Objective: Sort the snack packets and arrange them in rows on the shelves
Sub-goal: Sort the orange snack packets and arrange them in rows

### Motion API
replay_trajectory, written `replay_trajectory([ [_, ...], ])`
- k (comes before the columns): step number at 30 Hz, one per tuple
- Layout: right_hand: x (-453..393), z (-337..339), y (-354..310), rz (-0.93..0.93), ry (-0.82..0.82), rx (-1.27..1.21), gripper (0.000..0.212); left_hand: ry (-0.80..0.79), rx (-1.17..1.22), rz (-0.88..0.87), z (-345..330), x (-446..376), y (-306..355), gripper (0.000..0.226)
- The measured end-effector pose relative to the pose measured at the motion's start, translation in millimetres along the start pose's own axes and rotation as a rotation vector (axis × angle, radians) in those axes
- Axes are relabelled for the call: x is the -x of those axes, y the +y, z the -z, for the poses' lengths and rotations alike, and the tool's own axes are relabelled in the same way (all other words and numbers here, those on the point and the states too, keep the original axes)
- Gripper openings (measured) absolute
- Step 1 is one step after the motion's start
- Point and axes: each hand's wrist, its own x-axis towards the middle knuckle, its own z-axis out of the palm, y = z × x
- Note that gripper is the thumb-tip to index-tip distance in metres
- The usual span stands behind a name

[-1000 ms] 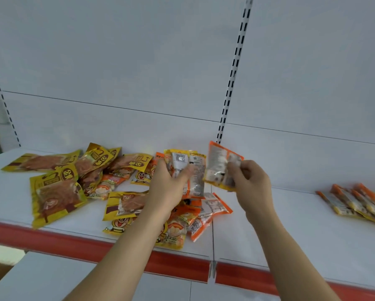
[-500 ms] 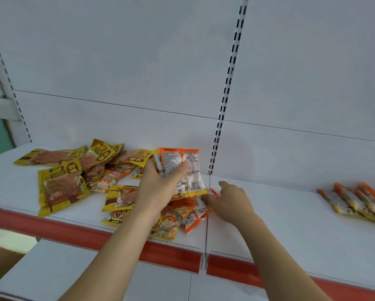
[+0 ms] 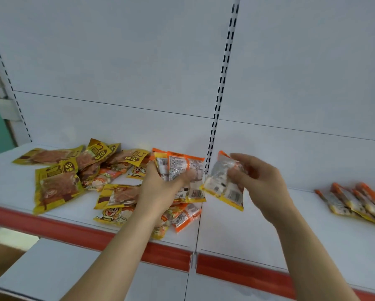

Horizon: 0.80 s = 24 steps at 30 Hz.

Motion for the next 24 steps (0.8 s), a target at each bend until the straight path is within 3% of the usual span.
replay_trajectory([
  [3, 6.1, -15.8, -5.7, 0.157, -0.121, 0.194, 0.031, -0.052, 0.012, -0.013, -12.8, 3.7, 3.1, 0.111],
  [8, 7.6, -43.0, 2.0, 0.274, 0.015, 0.296, 0.030, -0.129, 0.062, 0.057, -13.4, 7.3, 5.9, 0.118],
  [11, 6.4, -63.1, -3.3, 0.307, 0.040, 0.237, 0.039, -0.151, 0.112, 0.079, -2.0, 5.8, 2.0, 0.087],
  [13, 1.4, -73.0, -4.5, 0.250, -0.002, 0.150, 0.042, -0.061, 0.124, 0.050, 11.1, 2.5, -1.0, 0.068],
  [15, -9.0, -75.5, -0.2, 0.100, 0.024, 0.101, 0.041, 0.040, 0.151, 0.041, 28.2, -3.6, -1.7, 0.069],
  [19, -22.8, -88.8, 23.6, -0.174, -0.125, 0.603, 0.052, 0.157, 0.232, 0.074, 57.7, -11.6, -3.0, 0.100],
  [21, -23.6, -103.9, 31.6, -0.242, -0.214, 0.666, 0.061, 0.171, 0.199, 0.063, 64.5, -11.8, -4.8, 0.095],
  [24, -24.4, -118.0, 34.5, -0.254, -0.256, 0.664, 0.041, 0.167, 0.111, 0.079, 69.3, -9.2, -11.5, 0.087],
])
